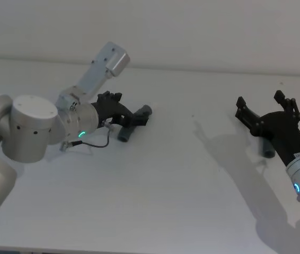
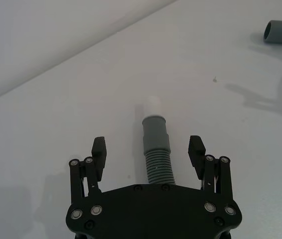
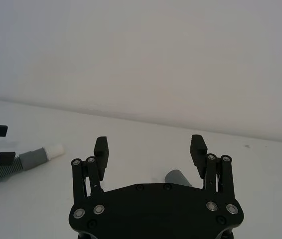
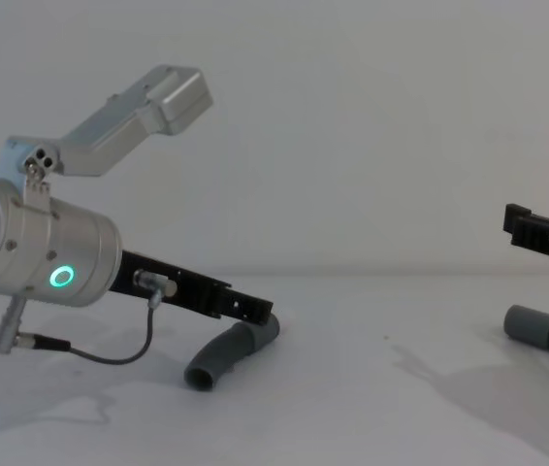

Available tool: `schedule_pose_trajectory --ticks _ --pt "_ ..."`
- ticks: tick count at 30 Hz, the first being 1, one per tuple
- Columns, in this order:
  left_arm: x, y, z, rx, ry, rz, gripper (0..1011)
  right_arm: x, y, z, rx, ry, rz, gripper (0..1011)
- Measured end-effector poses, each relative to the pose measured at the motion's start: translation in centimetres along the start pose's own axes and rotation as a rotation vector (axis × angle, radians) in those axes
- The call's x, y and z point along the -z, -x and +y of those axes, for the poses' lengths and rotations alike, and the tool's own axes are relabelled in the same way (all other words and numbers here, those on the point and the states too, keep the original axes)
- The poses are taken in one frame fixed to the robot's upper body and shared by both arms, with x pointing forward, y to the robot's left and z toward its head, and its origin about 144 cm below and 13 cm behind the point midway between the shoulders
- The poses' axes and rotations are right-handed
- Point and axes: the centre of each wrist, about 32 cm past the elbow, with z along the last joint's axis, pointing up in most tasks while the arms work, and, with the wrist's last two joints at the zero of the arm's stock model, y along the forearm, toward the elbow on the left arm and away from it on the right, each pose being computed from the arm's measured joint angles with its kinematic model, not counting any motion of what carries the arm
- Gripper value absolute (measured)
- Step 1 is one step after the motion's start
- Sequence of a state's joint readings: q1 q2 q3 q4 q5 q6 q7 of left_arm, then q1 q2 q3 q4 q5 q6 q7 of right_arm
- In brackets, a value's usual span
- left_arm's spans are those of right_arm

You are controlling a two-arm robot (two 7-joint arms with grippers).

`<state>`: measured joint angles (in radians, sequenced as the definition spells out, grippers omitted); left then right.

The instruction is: Use both hands to pick up one end of the pipe from the table, align the ends, and insert them.

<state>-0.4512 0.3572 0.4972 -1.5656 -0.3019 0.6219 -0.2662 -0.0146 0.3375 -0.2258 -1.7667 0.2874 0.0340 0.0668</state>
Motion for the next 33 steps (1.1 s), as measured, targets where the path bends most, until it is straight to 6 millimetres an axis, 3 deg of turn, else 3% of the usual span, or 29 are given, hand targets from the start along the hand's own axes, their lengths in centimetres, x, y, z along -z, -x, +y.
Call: schedule_pose_trajectory --ticks 33 --pt "-1.0 -0.4 -3.0 0.076 -0.05 -0.003 1002 0.0 0.0 0.0 0.0 0.0 0.0 1000"
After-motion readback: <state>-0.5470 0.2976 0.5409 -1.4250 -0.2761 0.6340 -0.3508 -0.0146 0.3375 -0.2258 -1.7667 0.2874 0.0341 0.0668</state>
